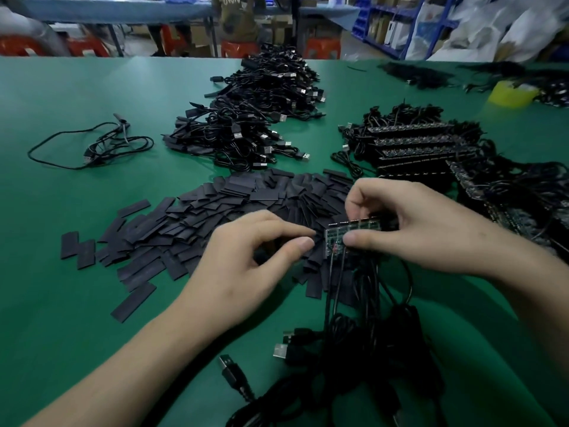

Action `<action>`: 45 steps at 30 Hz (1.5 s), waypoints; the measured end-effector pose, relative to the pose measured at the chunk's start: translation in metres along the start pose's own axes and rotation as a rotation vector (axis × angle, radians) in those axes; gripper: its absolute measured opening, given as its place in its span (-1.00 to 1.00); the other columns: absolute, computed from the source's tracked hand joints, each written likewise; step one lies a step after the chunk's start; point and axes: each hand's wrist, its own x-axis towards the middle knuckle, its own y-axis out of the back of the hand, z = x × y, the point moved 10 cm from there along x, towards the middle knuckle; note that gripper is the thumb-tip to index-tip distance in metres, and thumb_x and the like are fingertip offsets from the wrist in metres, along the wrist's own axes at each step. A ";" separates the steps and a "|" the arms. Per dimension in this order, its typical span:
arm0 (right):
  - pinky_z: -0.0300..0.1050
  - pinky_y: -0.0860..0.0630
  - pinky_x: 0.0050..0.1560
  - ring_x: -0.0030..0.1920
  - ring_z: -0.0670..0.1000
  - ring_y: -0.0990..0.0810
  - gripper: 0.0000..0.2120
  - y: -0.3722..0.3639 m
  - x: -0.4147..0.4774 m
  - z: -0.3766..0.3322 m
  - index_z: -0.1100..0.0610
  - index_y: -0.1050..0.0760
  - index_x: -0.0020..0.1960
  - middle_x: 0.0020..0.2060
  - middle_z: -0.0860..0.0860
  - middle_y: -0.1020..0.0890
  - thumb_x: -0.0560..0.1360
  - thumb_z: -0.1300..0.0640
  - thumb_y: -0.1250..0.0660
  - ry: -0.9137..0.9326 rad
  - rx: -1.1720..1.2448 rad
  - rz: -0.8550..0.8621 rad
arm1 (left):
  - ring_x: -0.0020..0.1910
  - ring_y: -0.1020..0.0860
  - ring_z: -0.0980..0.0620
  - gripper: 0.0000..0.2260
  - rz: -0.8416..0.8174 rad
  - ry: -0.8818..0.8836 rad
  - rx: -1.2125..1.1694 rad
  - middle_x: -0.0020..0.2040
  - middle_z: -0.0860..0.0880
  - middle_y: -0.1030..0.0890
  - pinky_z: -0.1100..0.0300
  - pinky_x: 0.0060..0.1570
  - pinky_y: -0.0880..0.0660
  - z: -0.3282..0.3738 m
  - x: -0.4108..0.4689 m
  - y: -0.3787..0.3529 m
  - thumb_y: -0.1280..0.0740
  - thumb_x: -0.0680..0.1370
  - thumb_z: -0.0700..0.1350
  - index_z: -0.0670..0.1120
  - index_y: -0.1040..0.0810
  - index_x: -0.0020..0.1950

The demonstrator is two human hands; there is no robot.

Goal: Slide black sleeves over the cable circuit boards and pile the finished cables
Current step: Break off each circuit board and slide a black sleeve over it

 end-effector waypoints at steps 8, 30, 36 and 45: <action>-0.05 -0.56 0.01 -0.08 -0.17 -0.66 -0.86 -0.026 -0.003 -0.007 -0.12 -0.61 -0.05 -0.12 -0.20 -0.69 0.44 -0.09 -0.51 0.025 0.284 0.136 | -0.35 -0.49 0.15 -0.78 -0.018 0.171 -0.343 -0.33 -0.03 -0.64 0.25 -0.30 -0.42 -0.013 0.000 -0.006 -0.48 0.37 0.14 0.00 -0.71 -0.20; -0.38 -0.45 -0.15 -0.25 -0.20 -0.57 -0.93 -0.043 0.000 -0.011 -0.03 -0.63 -0.17 -0.29 -0.12 -0.67 0.40 0.10 -0.51 0.168 0.617 0.001 | -0.38 -0.59 0.17 -0.94 -0.166 0.189 -0.653 -0.38 -0.02 -0.66 0.41 -0.27 -0.47 -0.007 0.001 -0.018 -0.50 0.36 -0.14 0.00 -0.71 -0.31; -0.39 -0.49 -0.16 -0.25 -0.19 -0.61 -0.94 -0.045 -0.002 -0.012 -0.06 -0.67 -0.14 -0.27 -0.10 -0.68 0.38 0.05 -0.50 0.154 0.737 -0.082 | -0.37 -0.59 0.17 -0.95 -0.191 0.193 -0.730 -0.37 0.01 -0.67 0.38 -0.27 -0.51 -0.002 0.001 -0.020 -0.49 0.37 -0.12 -0.01 -0.72 -0.30; -0.20 -0.47 0.07 0.09 -0.22 -0.61 -0.73 0.004 -0.003 -0.003 -0.26 -0.65 0.07 0.06 -0.25 -0.65 0.47 -0.33 -0.34 0.032 0.069 0.089 | -0.33 -0.54 0.20 -0.94 0.188 0.182 -0.658 -0.32 0.10 -0.65 0.39 -0.25 -0.45 -0.024 0.008 0.028 -0.49 0.37 -0.01 0.03 -0.70 -0.27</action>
